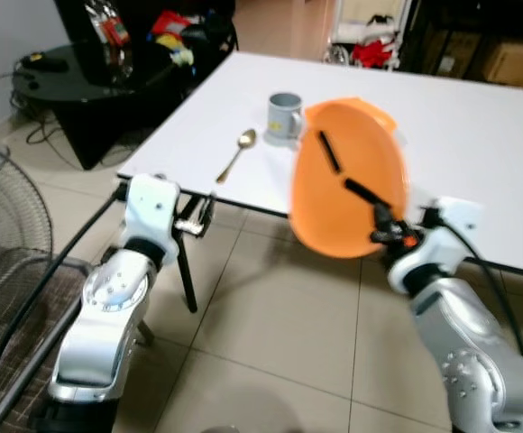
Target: Setting the table
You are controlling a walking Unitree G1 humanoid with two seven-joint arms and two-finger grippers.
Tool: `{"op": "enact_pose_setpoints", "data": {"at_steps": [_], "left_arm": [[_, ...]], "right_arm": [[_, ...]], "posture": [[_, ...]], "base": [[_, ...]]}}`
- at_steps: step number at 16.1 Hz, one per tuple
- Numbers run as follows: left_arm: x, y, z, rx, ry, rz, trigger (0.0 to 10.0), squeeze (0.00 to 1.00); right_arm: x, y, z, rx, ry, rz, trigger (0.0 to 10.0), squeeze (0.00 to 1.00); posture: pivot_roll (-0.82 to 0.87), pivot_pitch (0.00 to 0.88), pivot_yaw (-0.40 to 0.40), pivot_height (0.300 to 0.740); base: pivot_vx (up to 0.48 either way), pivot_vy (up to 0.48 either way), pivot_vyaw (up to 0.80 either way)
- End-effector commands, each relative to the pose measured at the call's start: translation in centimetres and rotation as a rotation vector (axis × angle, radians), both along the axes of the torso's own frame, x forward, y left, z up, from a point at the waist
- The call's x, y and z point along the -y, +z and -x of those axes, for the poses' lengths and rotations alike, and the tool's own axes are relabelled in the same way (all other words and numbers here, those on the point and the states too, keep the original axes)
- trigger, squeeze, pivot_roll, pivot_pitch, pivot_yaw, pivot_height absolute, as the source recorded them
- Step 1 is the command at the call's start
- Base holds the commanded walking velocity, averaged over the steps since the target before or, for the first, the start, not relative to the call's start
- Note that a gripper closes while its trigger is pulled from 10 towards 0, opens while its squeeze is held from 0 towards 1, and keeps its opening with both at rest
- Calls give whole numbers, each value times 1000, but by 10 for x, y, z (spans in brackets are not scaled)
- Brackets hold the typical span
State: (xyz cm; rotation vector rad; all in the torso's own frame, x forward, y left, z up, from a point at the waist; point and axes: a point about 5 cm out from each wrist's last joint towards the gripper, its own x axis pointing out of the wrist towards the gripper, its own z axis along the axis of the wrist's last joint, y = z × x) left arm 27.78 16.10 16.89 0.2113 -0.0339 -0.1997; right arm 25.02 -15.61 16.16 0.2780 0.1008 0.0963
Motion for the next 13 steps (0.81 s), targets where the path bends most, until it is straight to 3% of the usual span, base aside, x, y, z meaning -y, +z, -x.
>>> {"op": "enact_pose_setpoints", "data": {"at_steps": [1, 3, 5, 8, 13], "left_arm": [[-2, 0, -1, -5, 17, 20, 10000, 0], [-2, 1, -1, -1, 4, 25, 10000, 0], [-3, 0, 0, -6, 11, 19, 10000, 0], [-4, -2, 1, -11, 14, 14, 10000, 0], [0, 0, 1, -12, -25, 14, 10000, 0]], "right_arm": [[-4, 8, -4, 34, 27, 6, 10000, 0], [-7, 4, -7, 14, 41, 84, 10000, 0], [-9, 9, -13, 65, 29, 211, 10000, 0], [-15, 10, -17, 66, 96, 183, 10000, 0], [-24, 14, -15, 51, 187, 45, 10000, 0]], "posture": [[79, 0, 32, 740], [83, 0, 22, 740], [95, 0, 15, 740], [96, 0, 13, 740], [100, 0, 16, 740]], "base": [[0, 0, 0], [0, 0, 0], [261, 0, 0], [265, 0, 0], [264, 0, 0]]}}
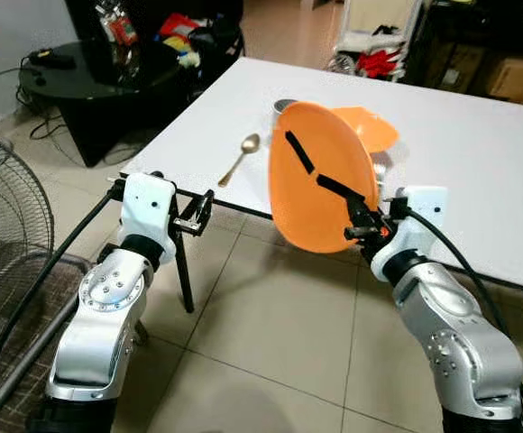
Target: Setting the table
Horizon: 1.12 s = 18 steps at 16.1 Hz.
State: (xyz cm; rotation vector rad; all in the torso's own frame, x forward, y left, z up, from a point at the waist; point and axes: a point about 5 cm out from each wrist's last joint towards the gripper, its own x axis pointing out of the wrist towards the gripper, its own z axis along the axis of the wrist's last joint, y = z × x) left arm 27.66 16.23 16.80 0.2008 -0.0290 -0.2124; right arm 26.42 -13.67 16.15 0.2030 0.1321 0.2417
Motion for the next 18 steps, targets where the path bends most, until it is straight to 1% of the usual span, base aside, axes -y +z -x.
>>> {"op": "enact_pose_setpoints", "data": {"at_steps": [1, 3, 4, 6, 8, 10, 11, 12, 13, 14, 15, 16, 18], "left_arm": [[3, 1, 1, -3, -32, -1, 10000, 0], [0, -3, 0, -14, -13, -2, 10000, 0], [2, -2, -1, -14, -14, -1, 10000, 0], [7, 1, 0, -7, -51, -5, 10000, 0], [2, -1, -1, -16, -34, -6, 10000, 0], [4, 1, -2, -12, -59, -11, 10000, 0], [3, 0, -2, -16, -60, -18, 10000, 0], [2, -2, -1, -20, -53, -20, 10000, 0], [4, -1, -1, -20, -64, -20, 10000, 0], [6, -1, 1, -20, -87, -24, 10000, 0], [6, -1, 1, -21, -91, -25, 10000, 0], [6, -4, 2, -42, -109, -25, 10000, 0], [11, -4, 5, -52, -176, -45, 10000, 0]], "right_arm": [[-5, 13, 0, 49, 51, -35, 10000, 0], [-6, 11, 1, 43, 56, -38, 10000, 0], [-5, 11, 1, 37, 53, -44, 10000, 0], [-3, 12, 2, 38, 42, -59, 10000, 0], [-1, 11, 2, 47, 20, -55, 10000, 0], [-1, 11, 4, 46, 24, -63, 10000, 0], [-1, 10, 5, 35, 28, -74, 10000, 0], [-2, 9, 5, 24, 29, -97, 10000, 0], [-2, 9, 5, 3, 42, -141, 10000, 0], [-4, 7, 6, -41, 75, -217, 10000, 0], [-6, 5, 6, -65, 91, -242, 10000, 0], [-6, -1, 6, -125, 105, -262, 10000, 0], [-4, -4, 4, -171, 84, -325, 10000, 0]], "posture": [[97, 0, 15, 740], [90, 0, 20, 740], [92, 0, 24, 740], [90, 0, 22, 740], [81, 0, 37, 740], [83, 0, 36, 740], [77, 0, 39, 740], [77, 0, 44, 740], [78, 0, 43, 740], [77, 0, 38, 740], [78, 0, 37, 740], [80, 0, 37, 740], [87, 0, 30, 740]], "base": [[266, 0, 0], [264, 0, 0], [262, 0, 0], [262, 0, 0], [262, 0, 0], [262, 0, 0], [262, 0, 0], [259, 0, 0], [255, 0, 0], [255, 0, 0], [247, 0, 0], [0, 0, 0], [0, 0, 0]]}}
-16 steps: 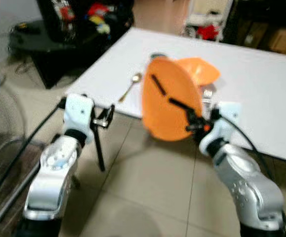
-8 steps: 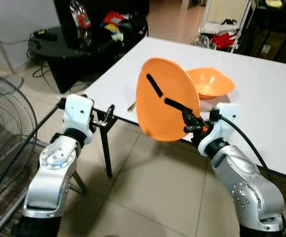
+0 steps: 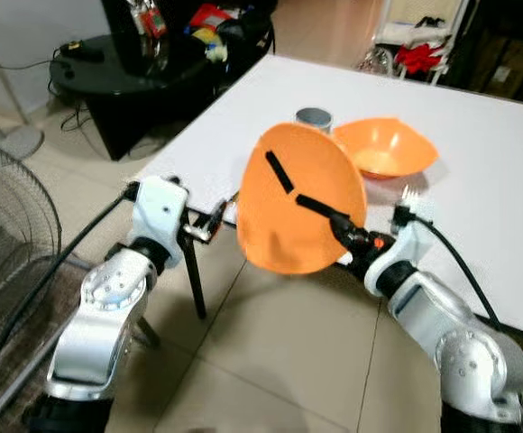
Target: Setting the table
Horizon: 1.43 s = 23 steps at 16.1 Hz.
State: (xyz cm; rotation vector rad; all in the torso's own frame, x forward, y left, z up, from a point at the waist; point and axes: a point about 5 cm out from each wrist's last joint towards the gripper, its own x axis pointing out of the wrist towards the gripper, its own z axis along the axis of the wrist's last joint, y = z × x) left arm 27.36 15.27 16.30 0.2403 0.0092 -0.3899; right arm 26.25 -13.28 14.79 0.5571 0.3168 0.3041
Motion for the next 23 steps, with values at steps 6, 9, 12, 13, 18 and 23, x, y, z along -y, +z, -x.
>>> {"op": "enact_pose_setpoints", "data": {"at_steps": [6, 9, 12, 13, 18, 23], "left_arm": [[3, 0, 5, -30, -92, 0, 10000, 0], [7, 2, 6, -39, -149, -4, 10000, 0], [8, 1, 7, -53, -181, -17, 10000, 0], [9, 0, 7, -55, -188, -18, 10000, 0], [13, 2, 11, -72, -253, -34, 10000, 0], [14, 1, 14, -86, -274, -39, 10000, 0]], "right_arm": [[4, -8, -26, -169, -72, -207, 10000, 0], [5, -22, -41, -271, -98, -293, 10000, 0], [7, -24, -60, -307, -145, -381, 10000, 0], [7, -23, -65, -316, -153, -397, 10000, 0], [17, -20, -103, -366, -275, -533, 10000, 0], [19, -32, -111, -465, -335, -653, 10000, 0]], "posture": [[88, 0, 31, 740], [90, 0, 35, 740], [90, 0, 40, 740], [92, 0, 41, 740], [106, 0, 37, 740], [112, 0, 34, 740]], "base": [[0, 0, 0], [0, 0, 0], [0, 0, 0], [0, 0, 0], [0, 0, 0], [0, 0, 0]]}}
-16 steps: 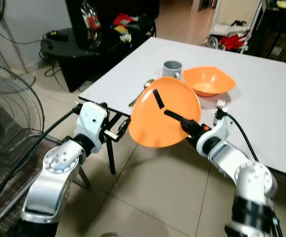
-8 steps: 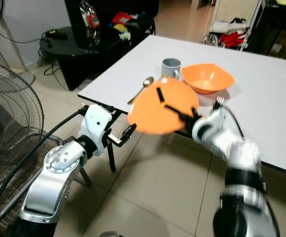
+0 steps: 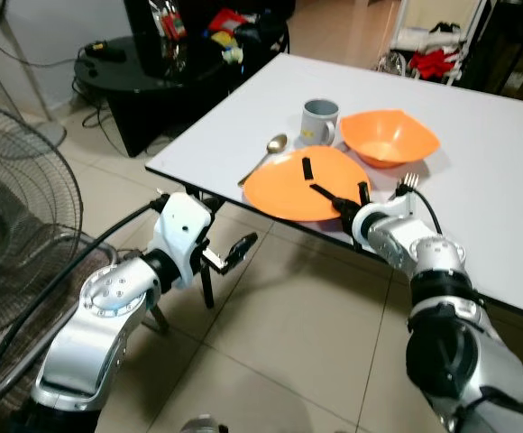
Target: Setting the table
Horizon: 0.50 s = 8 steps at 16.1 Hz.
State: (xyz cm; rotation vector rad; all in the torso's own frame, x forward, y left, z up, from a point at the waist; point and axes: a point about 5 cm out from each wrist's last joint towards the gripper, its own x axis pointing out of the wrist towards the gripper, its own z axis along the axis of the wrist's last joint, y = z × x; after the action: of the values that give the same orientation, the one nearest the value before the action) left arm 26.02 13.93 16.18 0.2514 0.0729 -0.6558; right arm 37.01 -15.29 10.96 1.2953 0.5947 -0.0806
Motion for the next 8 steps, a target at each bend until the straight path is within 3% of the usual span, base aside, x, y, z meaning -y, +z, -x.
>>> {"op": "enact_pose_setpoints", "data": {"at_steps": [1, 4, 8], "left_arm": [[1, 3, 1, 5, -20, -11, 10000, 0], [3, 4, -1, 6, -38, -9, 10000, 0], [6, 5, -3, 3, -53, -7, 10000, 0]], "right_arm": [[0, 6, -4, 25, -20, -22, 10000, 0], [14, 4, -6, 20, -106, -20, 10000, 0], [18, 1, -8, 34, -113, 21, 10000, 0]], "posture": [[111, 0, 35, 740], [99, 0, 50, 740], [90, 0, 60, 740]], "base": [[0, 0, 0], [0, 0, 0], [0, 0, 0]]}}
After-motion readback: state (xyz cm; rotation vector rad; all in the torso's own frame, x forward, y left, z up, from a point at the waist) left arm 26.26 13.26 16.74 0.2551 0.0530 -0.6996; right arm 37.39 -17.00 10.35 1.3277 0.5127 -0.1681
